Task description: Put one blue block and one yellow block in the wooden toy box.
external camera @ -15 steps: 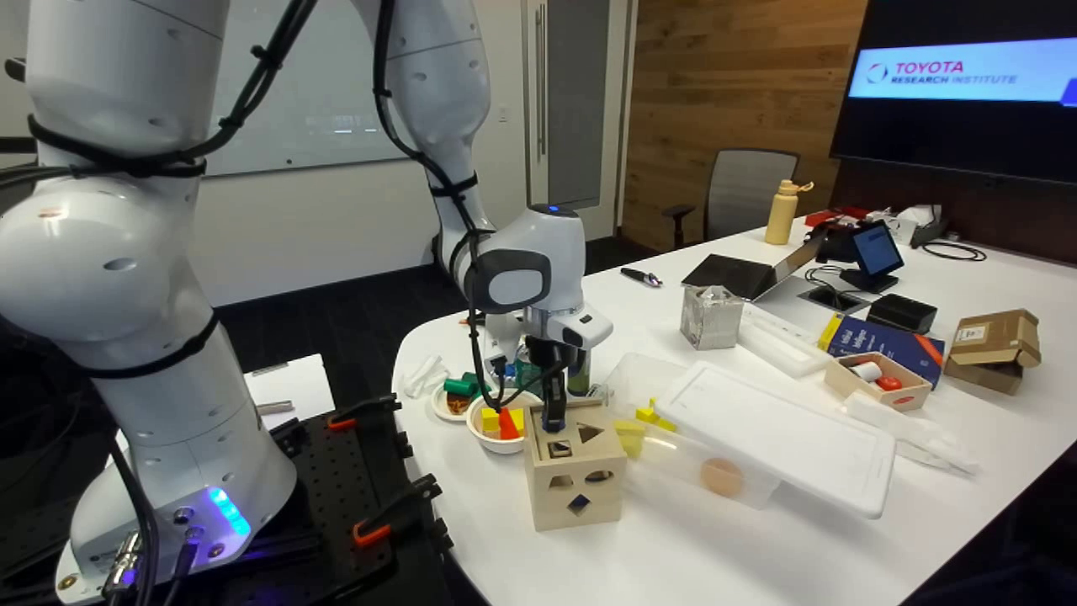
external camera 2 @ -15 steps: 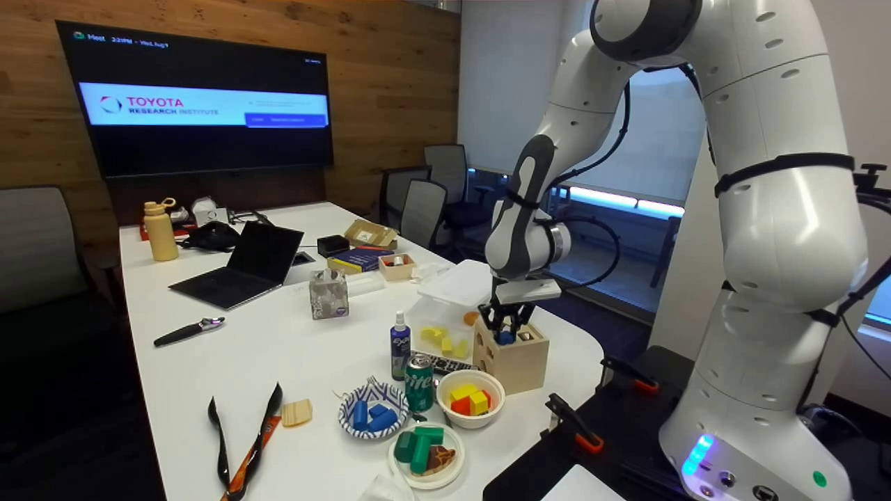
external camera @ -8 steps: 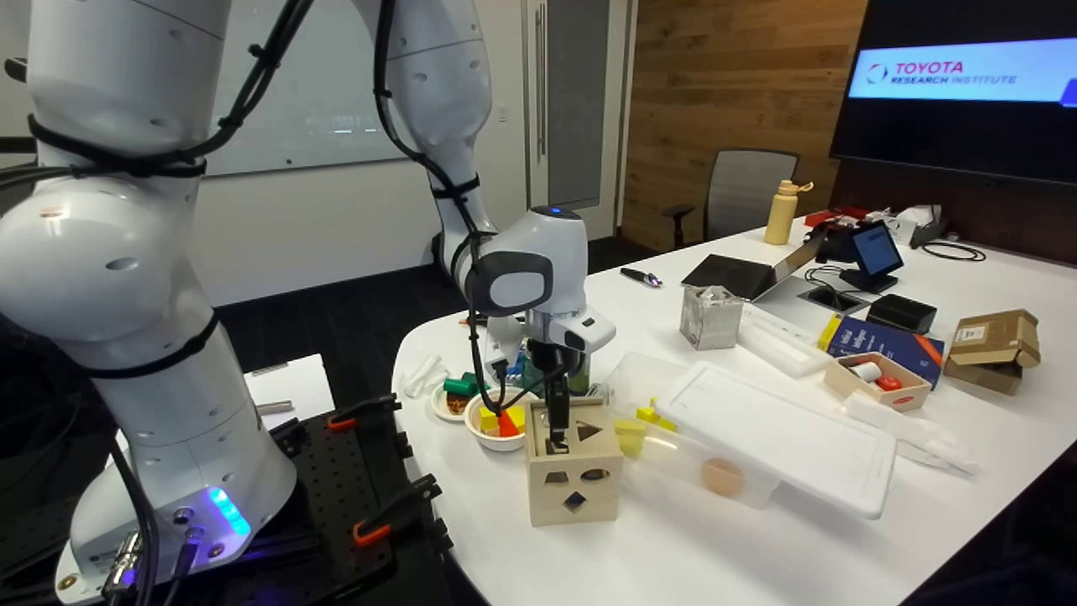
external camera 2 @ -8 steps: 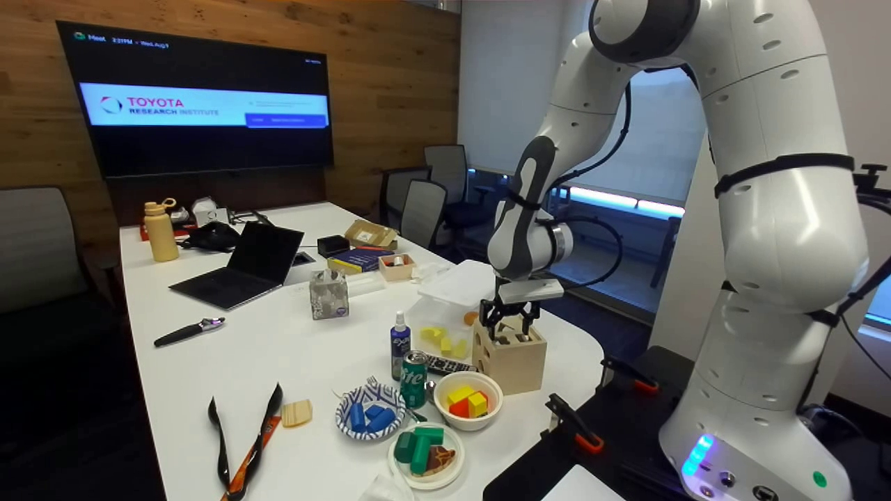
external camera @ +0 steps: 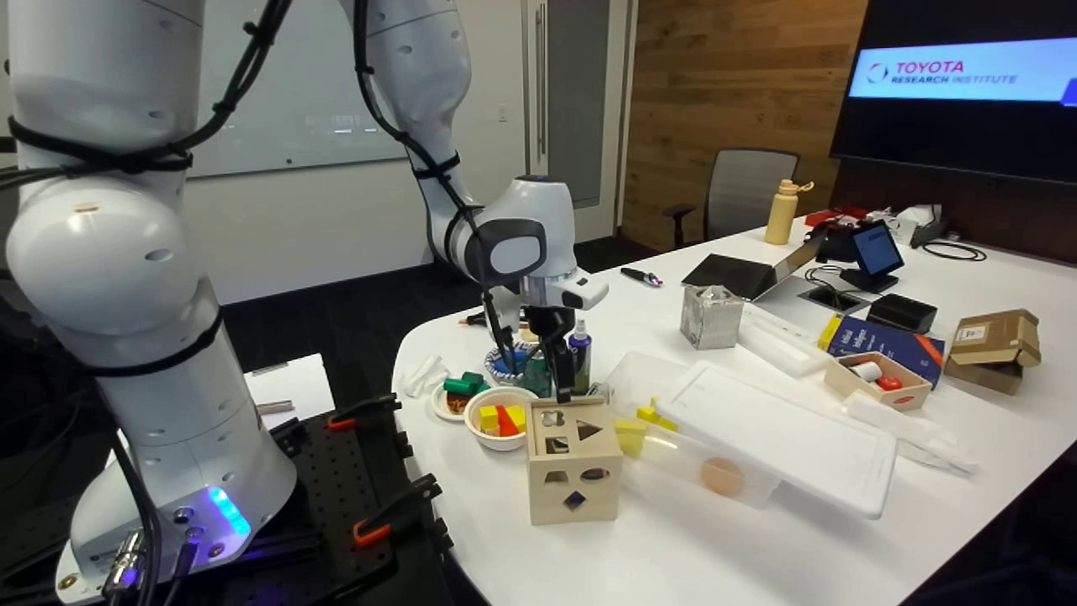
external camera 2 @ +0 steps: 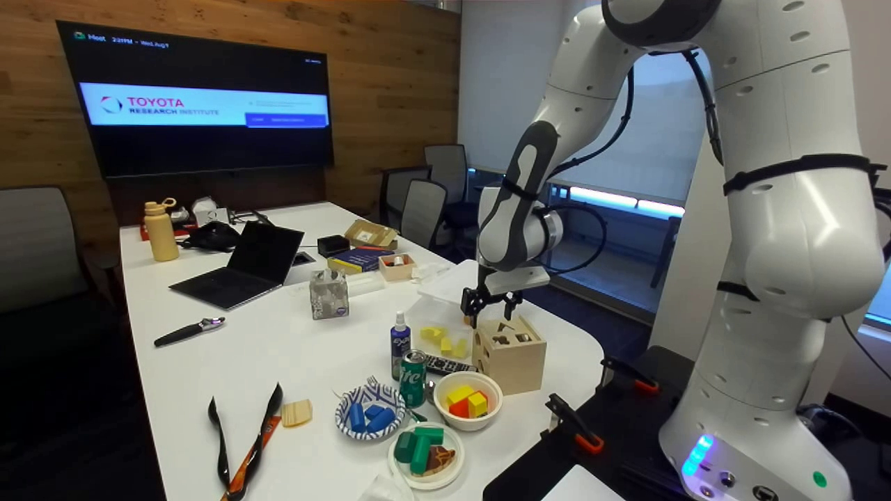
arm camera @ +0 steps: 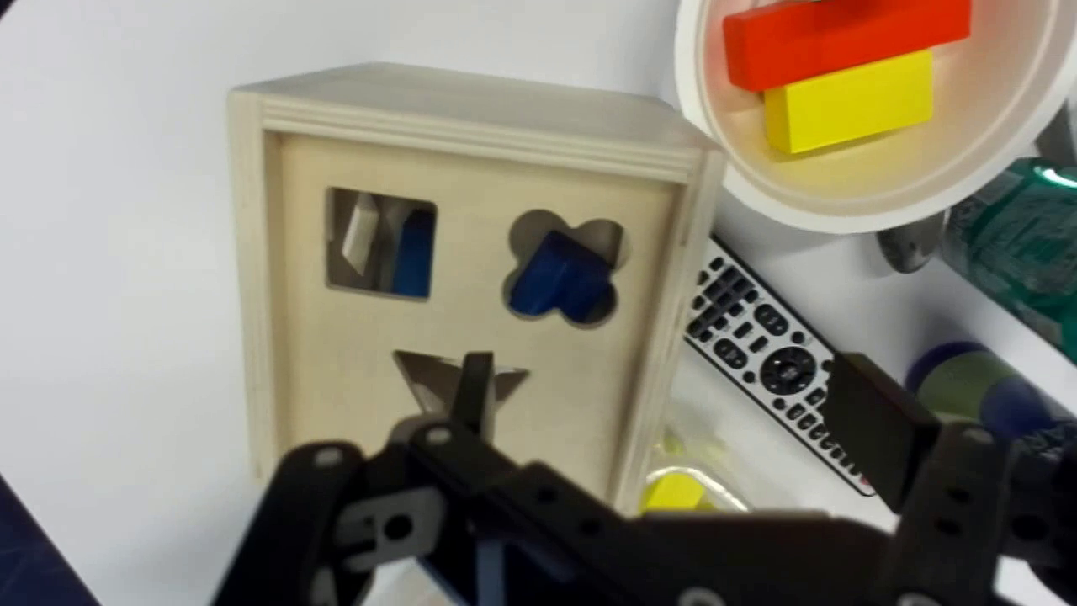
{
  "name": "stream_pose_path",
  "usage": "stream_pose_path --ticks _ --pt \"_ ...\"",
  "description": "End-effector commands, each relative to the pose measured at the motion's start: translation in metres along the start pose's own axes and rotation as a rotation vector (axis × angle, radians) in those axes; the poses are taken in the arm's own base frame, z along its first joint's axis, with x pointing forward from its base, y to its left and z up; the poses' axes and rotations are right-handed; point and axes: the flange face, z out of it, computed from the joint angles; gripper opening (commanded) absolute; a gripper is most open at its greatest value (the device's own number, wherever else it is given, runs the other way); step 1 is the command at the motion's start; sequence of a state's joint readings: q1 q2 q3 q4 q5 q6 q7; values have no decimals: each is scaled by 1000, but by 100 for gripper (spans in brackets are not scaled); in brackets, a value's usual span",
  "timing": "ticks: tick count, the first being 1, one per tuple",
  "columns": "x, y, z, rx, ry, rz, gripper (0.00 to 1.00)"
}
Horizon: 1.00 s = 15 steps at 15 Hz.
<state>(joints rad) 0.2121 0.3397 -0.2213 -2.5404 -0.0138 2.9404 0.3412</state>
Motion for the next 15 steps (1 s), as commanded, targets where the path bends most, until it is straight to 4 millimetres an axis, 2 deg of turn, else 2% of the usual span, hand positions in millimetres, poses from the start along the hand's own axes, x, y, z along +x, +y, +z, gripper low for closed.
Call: stream_pose_path --ticks 1,4,7,10,15 --pt "-19 -36 -12 40 -29 -68 100" --pt "-46 -61 -4 66 -48 -81 100" --pt "-72 -68 4 56 -80 -64 100" --pt "-85 -68 17 55 -108 -60 100" --pt "-94 -68 44 60 -136 -64 100"
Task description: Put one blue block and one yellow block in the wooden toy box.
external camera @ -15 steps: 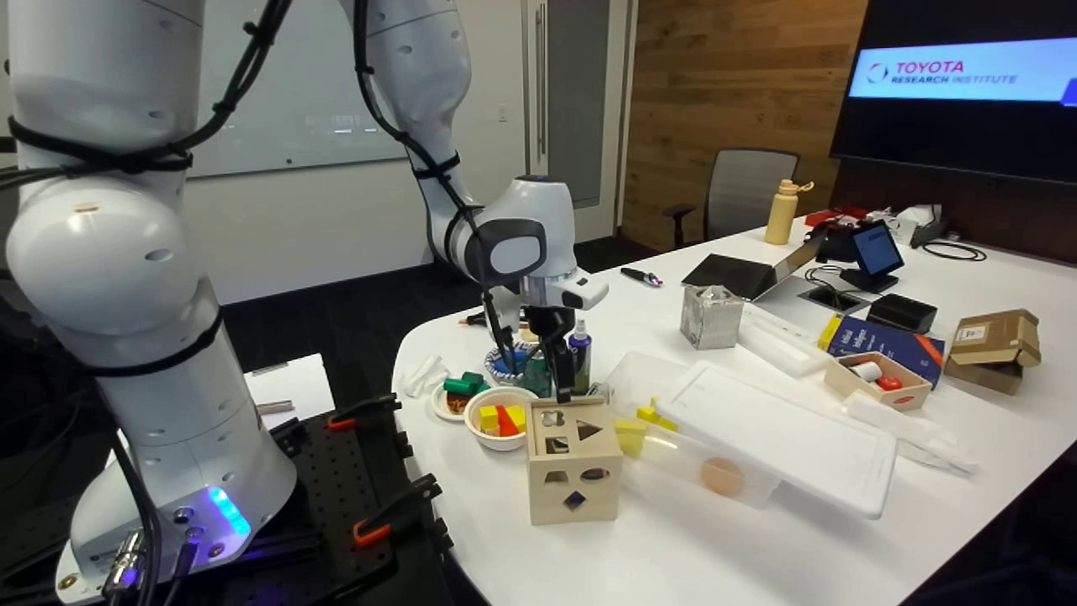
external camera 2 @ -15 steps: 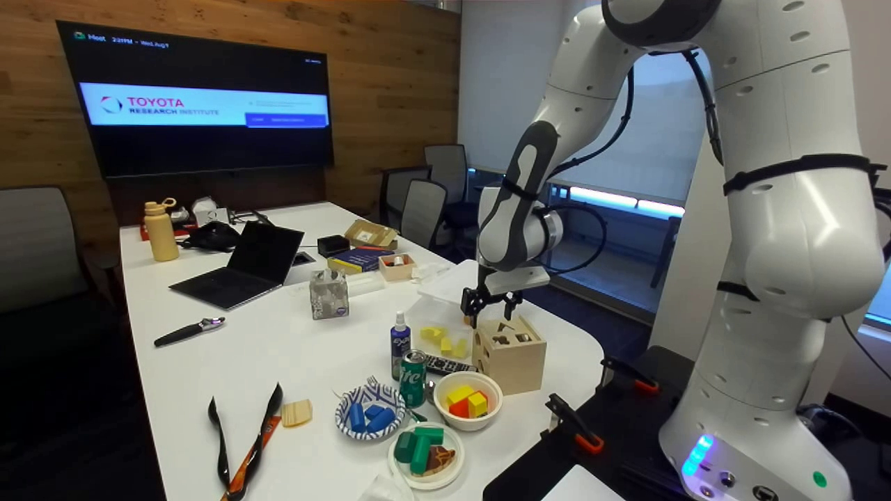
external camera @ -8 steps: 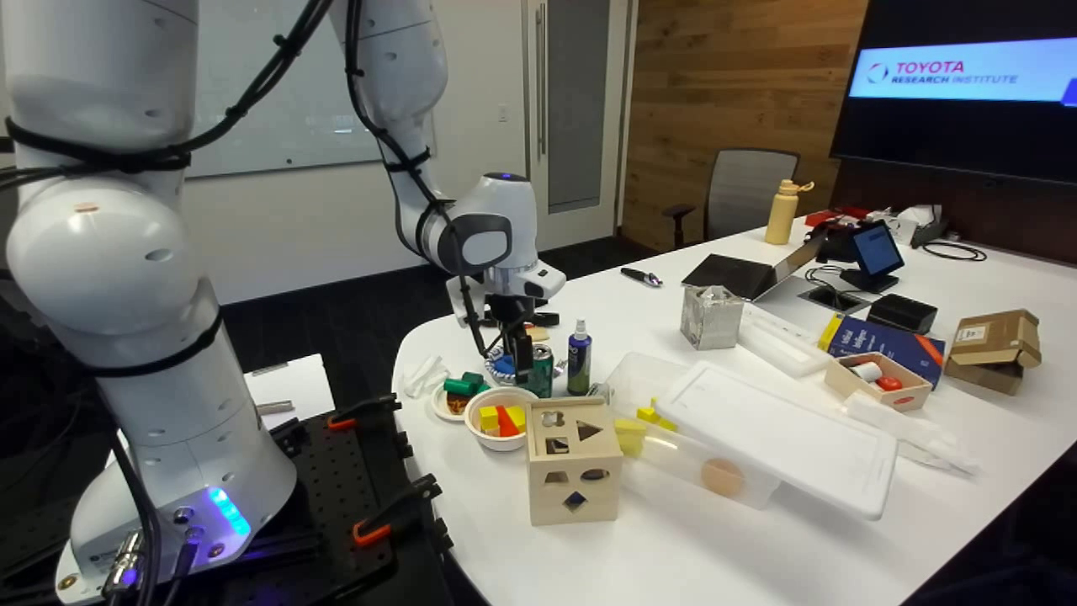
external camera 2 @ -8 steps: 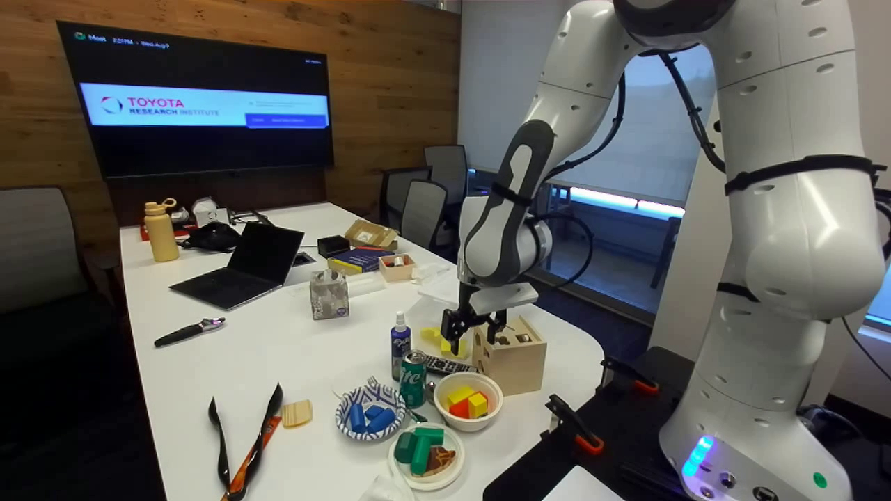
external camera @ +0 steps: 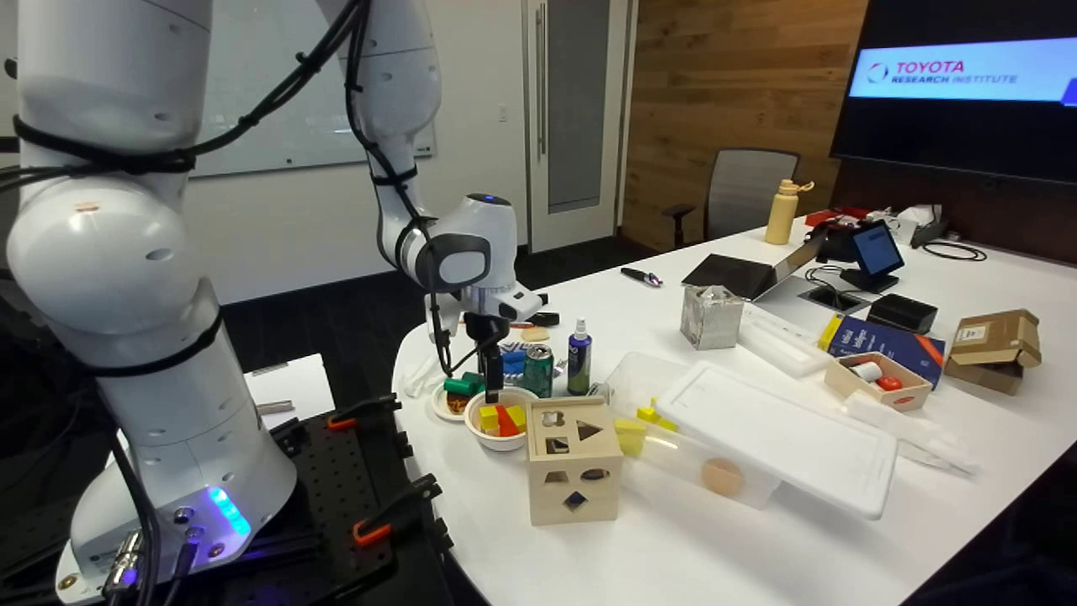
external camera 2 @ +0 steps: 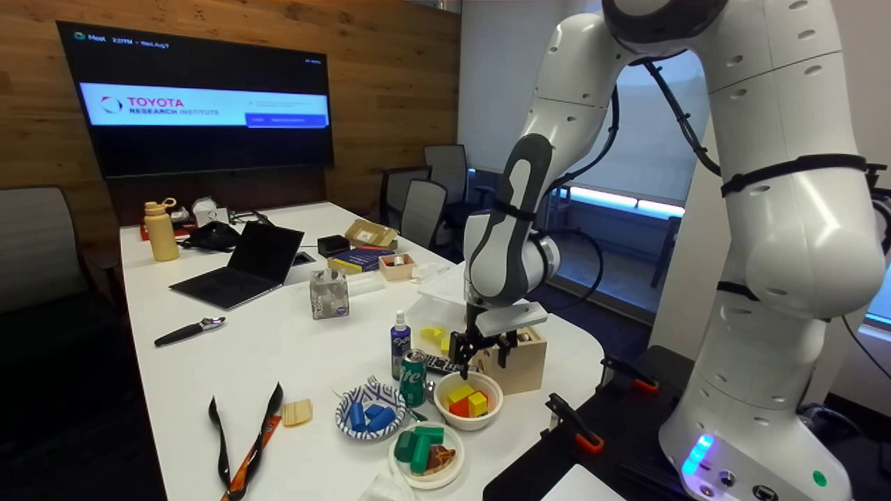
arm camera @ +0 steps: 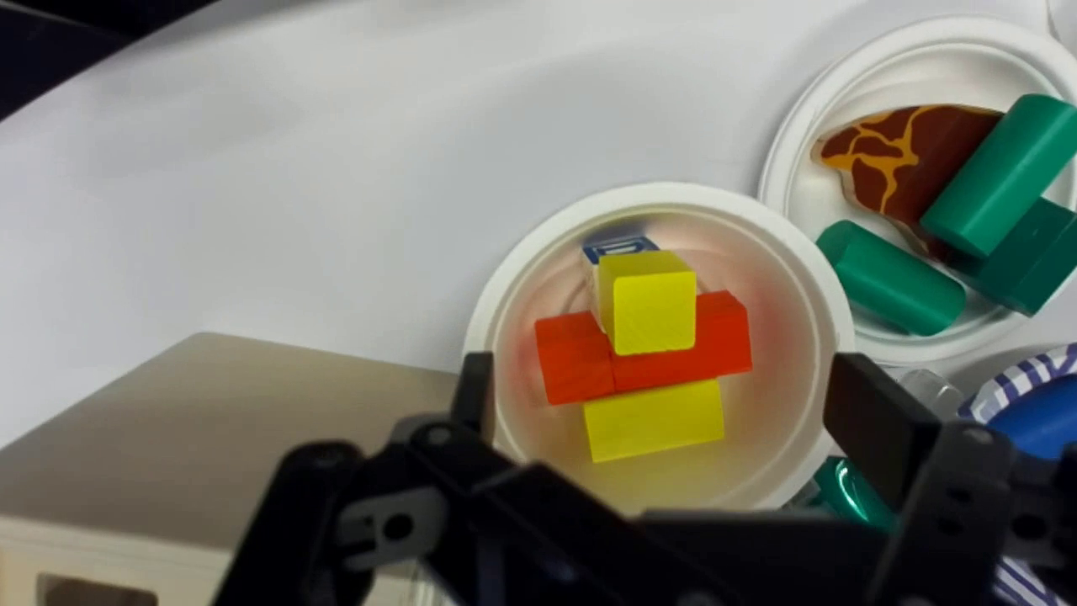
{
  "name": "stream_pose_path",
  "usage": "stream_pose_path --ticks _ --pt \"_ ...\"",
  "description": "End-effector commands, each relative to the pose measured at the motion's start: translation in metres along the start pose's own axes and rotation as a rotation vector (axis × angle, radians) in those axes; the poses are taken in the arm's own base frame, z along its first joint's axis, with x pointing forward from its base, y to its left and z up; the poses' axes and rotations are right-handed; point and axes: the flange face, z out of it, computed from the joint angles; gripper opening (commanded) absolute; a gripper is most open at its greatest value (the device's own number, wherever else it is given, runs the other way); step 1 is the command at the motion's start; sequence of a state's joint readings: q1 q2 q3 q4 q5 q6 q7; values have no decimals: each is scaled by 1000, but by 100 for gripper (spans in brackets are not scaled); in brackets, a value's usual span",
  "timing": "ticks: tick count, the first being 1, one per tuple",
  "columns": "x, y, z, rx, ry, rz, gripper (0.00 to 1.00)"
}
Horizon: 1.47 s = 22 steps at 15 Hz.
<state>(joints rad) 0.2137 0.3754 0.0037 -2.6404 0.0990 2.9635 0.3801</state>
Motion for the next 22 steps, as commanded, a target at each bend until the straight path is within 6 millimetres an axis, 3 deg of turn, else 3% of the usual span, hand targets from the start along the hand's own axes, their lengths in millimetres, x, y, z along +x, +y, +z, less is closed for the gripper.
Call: stream_pose_path --ticks 1,14,15,16,22 --pt "-1 5 20 14 6 -8 100" --pt "14 9 69 120 -35 -99 100" --pt "14 9 70 125 -41 -103 92" --pt "15 9 72 129 -46 -99 74" --pt "19 3 73 139 -75 -109 27"
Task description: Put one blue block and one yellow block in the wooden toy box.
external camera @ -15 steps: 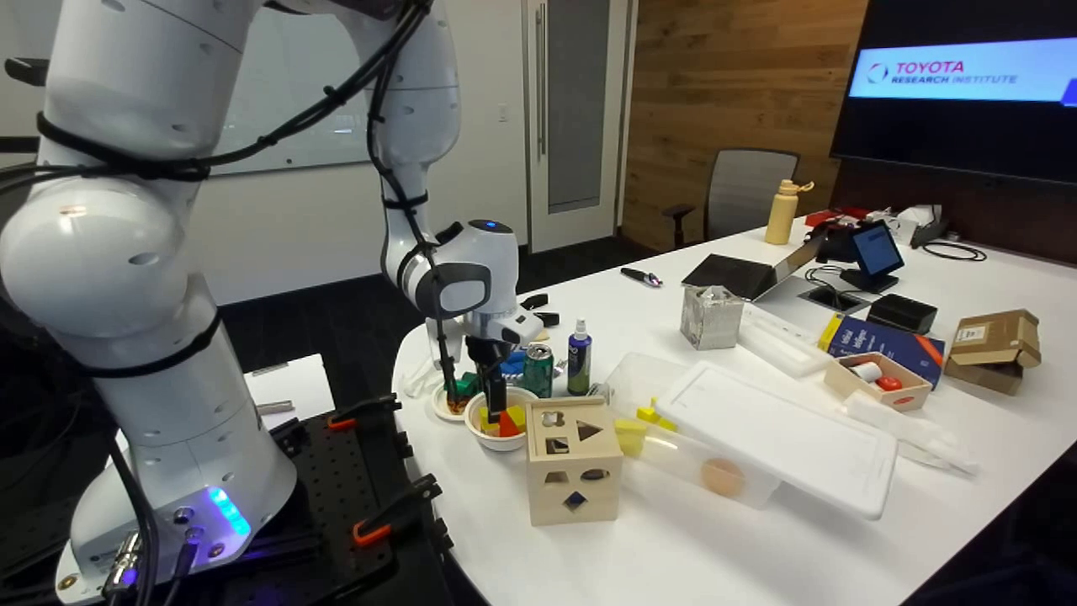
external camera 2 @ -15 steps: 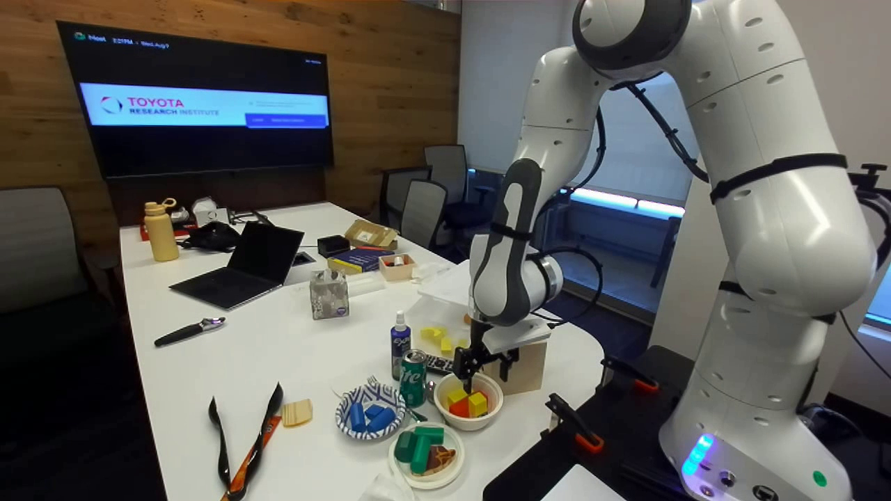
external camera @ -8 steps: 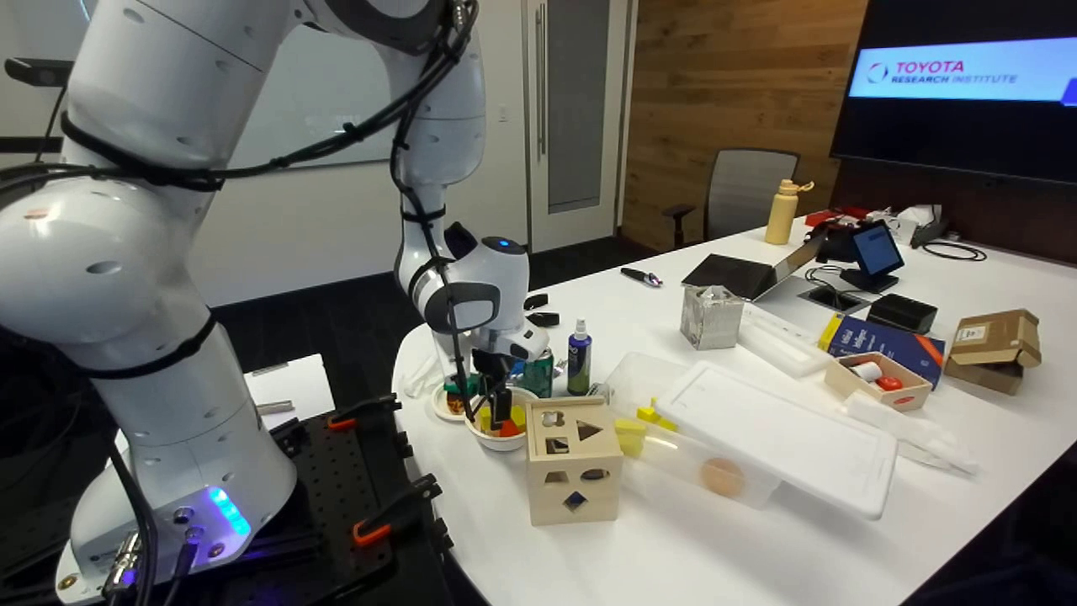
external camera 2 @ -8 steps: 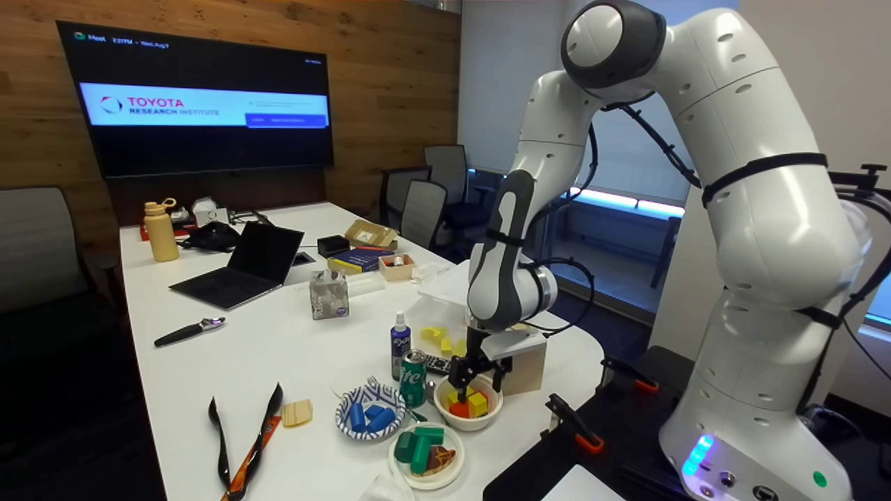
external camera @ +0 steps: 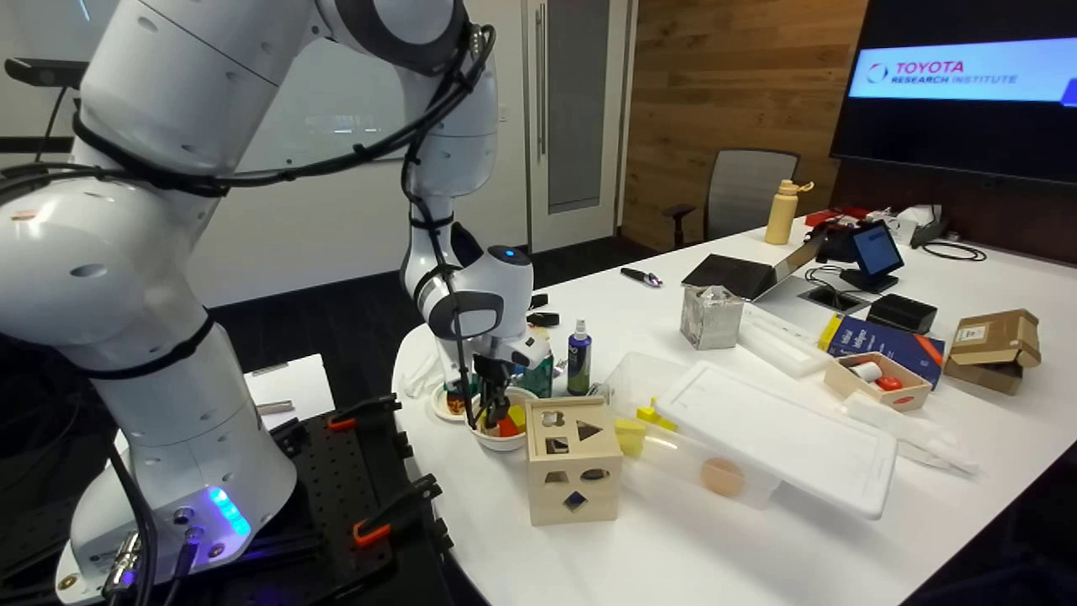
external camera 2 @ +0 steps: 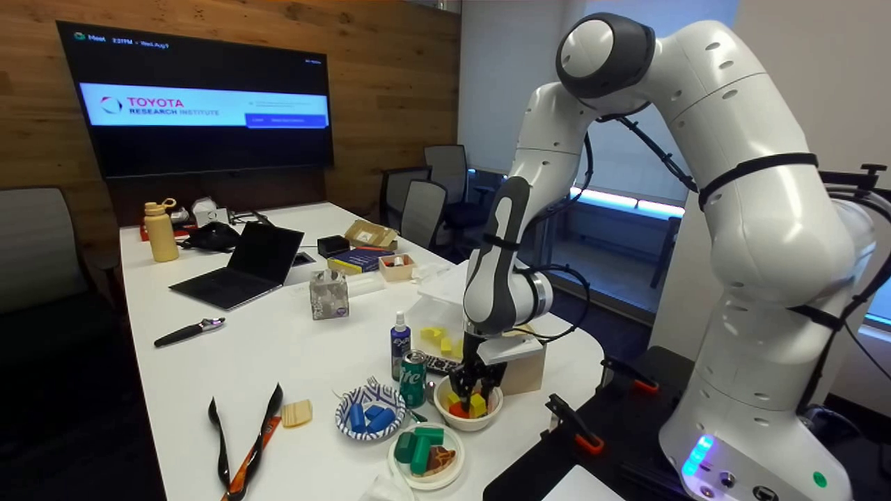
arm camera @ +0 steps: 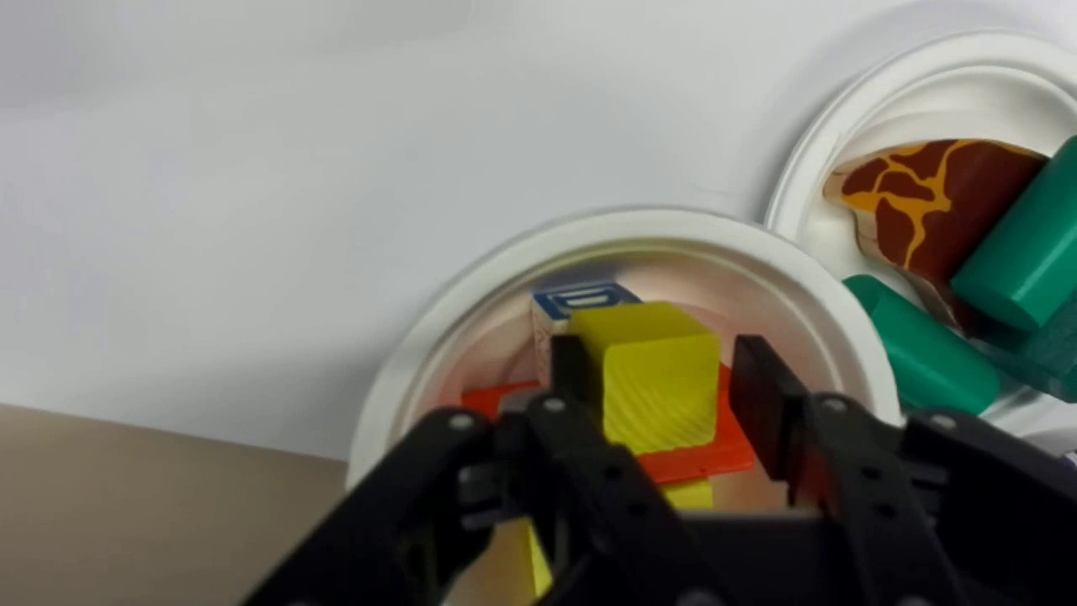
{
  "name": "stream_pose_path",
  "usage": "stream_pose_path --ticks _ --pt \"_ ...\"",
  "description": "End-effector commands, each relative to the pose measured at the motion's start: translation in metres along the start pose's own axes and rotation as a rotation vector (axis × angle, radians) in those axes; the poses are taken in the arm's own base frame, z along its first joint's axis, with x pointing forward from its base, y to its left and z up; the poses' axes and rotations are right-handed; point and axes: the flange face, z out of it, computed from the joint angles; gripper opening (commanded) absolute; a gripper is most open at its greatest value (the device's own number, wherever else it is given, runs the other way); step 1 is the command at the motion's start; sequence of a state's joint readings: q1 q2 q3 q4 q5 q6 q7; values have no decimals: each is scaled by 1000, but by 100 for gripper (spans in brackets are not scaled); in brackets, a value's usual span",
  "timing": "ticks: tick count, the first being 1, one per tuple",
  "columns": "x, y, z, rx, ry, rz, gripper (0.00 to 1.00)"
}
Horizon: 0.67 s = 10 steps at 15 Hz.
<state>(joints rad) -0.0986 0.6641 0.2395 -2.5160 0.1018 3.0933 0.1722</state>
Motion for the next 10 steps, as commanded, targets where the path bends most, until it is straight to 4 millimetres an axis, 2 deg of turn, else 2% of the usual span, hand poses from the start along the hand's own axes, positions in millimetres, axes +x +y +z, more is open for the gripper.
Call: stream_pose_path --ticks 1,2,6,10 --pt "6 -4 -6 8 -15 -29 20" --pt "7 -6 -11 3 -15 -31 12" --pt "12 -22 -44 -44 -46 -50 11" --pt "23 -37 -90 -118 -74 -74 11"
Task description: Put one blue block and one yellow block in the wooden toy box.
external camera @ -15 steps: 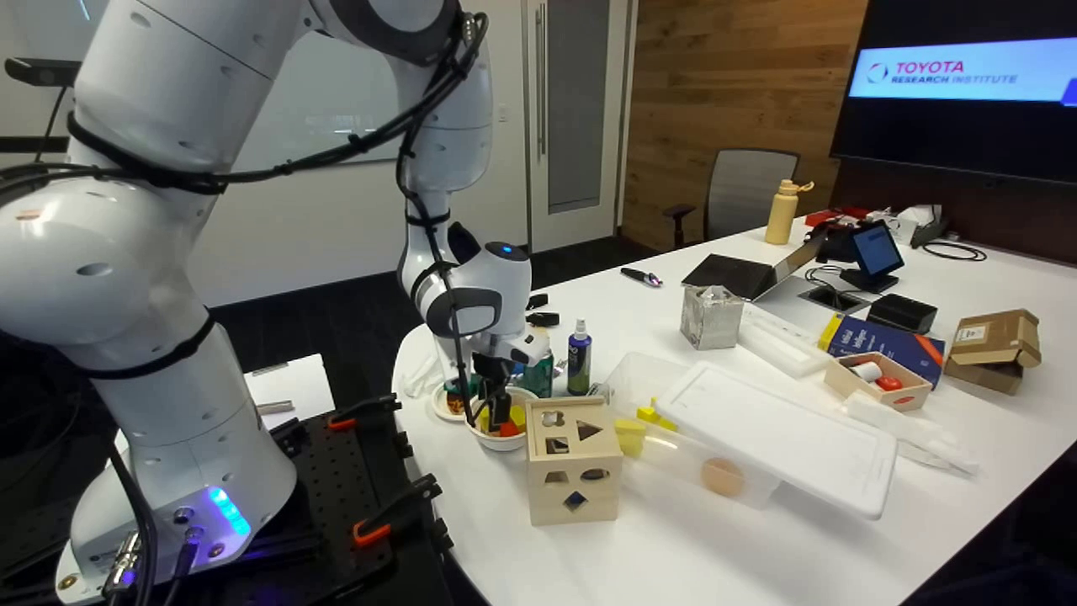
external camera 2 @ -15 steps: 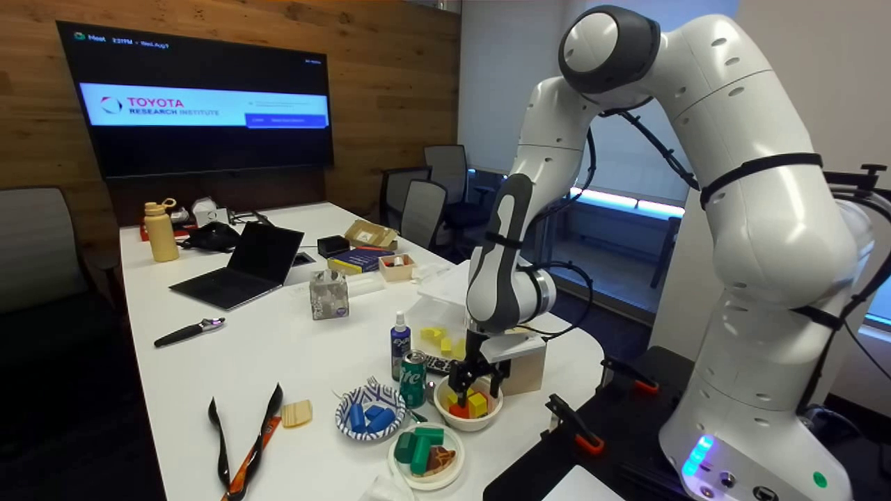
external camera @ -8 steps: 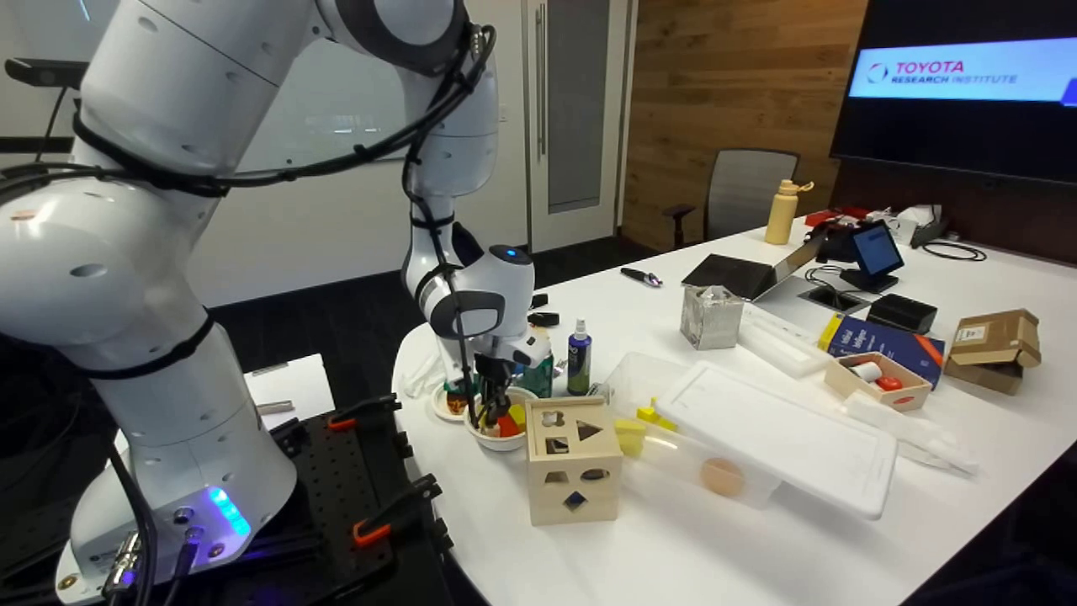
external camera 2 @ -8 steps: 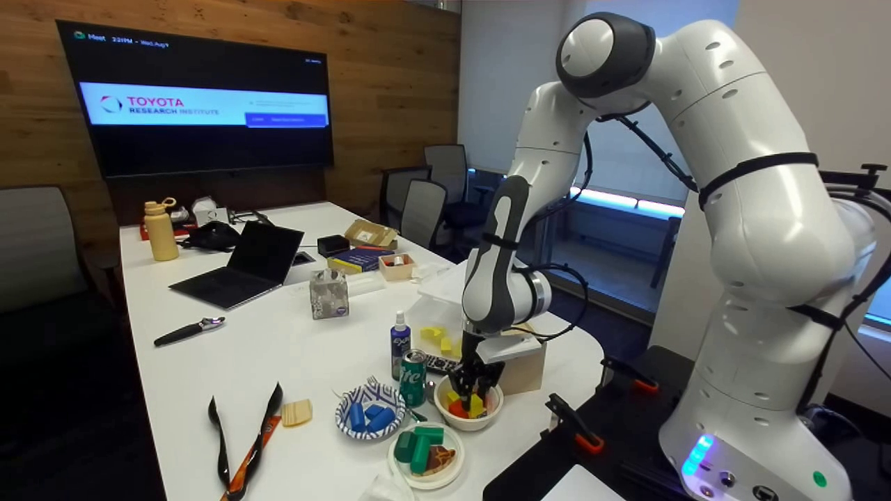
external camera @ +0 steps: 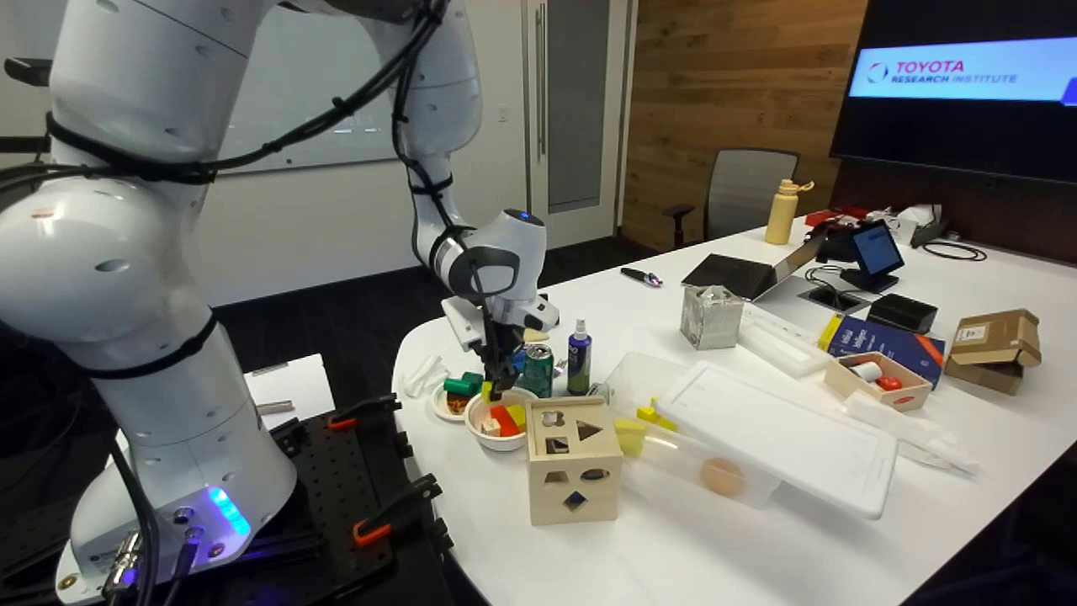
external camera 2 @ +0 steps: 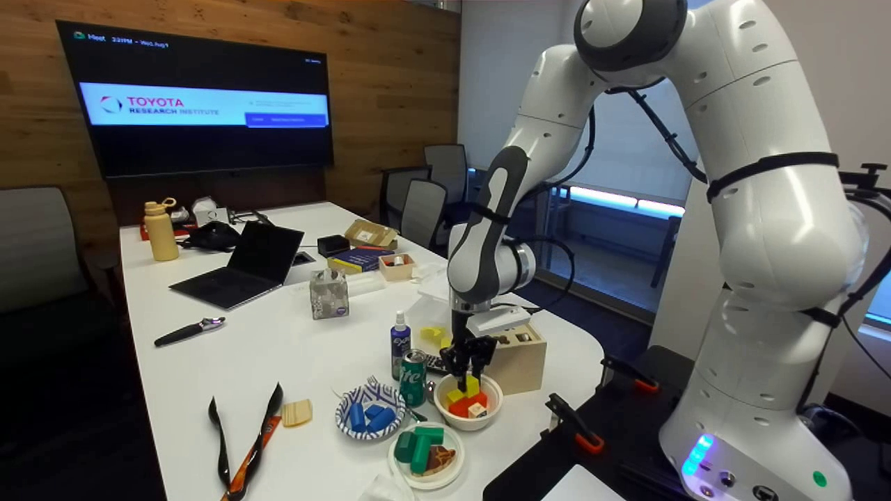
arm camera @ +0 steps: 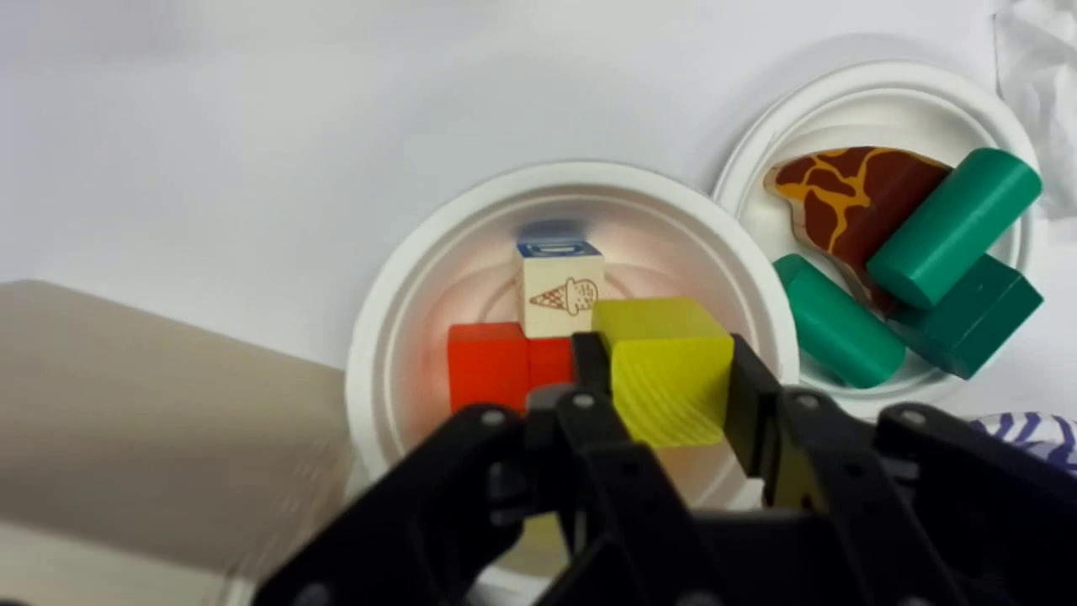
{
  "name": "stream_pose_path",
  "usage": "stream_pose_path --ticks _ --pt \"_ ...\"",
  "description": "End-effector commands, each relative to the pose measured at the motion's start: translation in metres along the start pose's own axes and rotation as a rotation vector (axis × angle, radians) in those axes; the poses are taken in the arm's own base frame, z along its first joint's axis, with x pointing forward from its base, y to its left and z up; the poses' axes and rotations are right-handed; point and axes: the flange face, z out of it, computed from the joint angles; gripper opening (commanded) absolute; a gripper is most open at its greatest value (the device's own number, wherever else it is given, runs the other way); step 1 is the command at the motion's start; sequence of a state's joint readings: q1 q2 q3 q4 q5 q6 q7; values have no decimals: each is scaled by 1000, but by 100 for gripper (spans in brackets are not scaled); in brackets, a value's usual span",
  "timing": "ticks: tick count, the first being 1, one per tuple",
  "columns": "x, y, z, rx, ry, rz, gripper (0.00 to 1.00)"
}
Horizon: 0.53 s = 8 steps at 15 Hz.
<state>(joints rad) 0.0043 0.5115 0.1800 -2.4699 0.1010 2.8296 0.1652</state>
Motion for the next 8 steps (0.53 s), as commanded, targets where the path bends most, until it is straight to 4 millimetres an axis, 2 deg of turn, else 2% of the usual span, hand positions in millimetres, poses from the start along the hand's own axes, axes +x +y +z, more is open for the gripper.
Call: stream_pose_path --ticks 1,5,8 --pt "2 -4 -55 -76 -4 11 11" --pt "2 26 -99 -76 86 44 11" --pt "-5 56 -123 -85 146 112 11"
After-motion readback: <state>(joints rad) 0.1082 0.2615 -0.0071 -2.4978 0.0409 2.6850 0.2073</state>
